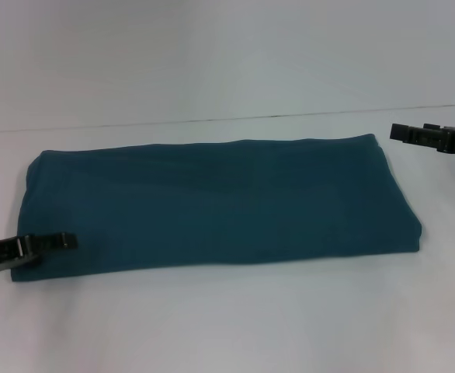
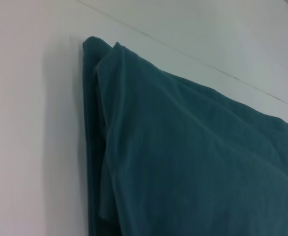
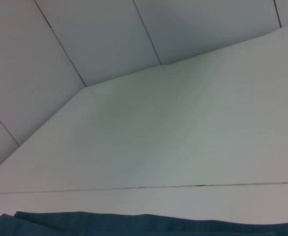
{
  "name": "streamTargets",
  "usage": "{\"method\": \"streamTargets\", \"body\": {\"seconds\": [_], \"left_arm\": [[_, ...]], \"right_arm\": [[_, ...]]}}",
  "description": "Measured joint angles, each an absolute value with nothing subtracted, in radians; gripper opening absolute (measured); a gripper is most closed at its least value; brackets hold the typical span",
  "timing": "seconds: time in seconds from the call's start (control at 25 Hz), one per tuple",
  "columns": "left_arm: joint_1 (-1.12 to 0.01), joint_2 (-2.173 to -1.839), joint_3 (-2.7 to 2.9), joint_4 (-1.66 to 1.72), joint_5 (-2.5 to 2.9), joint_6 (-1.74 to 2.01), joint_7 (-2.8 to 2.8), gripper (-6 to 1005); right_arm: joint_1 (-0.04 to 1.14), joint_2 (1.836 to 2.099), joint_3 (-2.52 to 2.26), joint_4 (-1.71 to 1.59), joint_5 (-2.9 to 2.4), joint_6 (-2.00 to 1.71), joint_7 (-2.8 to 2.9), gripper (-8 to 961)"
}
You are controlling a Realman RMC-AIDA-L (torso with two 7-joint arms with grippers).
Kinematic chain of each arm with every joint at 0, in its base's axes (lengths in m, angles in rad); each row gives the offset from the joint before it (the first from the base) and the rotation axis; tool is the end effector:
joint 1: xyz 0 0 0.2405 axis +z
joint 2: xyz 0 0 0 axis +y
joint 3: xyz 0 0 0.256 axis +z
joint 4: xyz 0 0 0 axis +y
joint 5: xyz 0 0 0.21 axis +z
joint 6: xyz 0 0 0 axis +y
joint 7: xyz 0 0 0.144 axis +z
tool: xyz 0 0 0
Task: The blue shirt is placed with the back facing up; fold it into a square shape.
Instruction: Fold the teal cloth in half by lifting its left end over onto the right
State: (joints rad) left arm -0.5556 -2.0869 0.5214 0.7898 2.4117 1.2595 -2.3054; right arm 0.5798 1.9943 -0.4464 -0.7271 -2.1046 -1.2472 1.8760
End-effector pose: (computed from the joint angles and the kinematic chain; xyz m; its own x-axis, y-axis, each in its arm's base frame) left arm -0.3250 0.3587 0.0324 0.1936 0.8376 0.5108 0.9778 -0.1221 -0.1704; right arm 0.3094 0.3903 0.0887 0.4758 -0.5560 -0.6815 -0.8727 -0.3951 -0.2869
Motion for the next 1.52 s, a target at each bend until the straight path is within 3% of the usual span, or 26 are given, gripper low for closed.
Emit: {"method": "streamTargets", "body": {"seconds": [0.6,1.52], "left_arm": [[-0.522,-2.066,0.452,0.909,2.386,1.469,-2.381,878],[-0.549,-2.063,0.465,0.85,2.553,1.306,-2.509,878]], "right_arm": [[0.573,1.994,-0.443,-0.727,-2.105,-1.247,1.874,930],[0.568,1.985,-0.443,-0.727,-2.105,-1.252,1.875,931]]}}
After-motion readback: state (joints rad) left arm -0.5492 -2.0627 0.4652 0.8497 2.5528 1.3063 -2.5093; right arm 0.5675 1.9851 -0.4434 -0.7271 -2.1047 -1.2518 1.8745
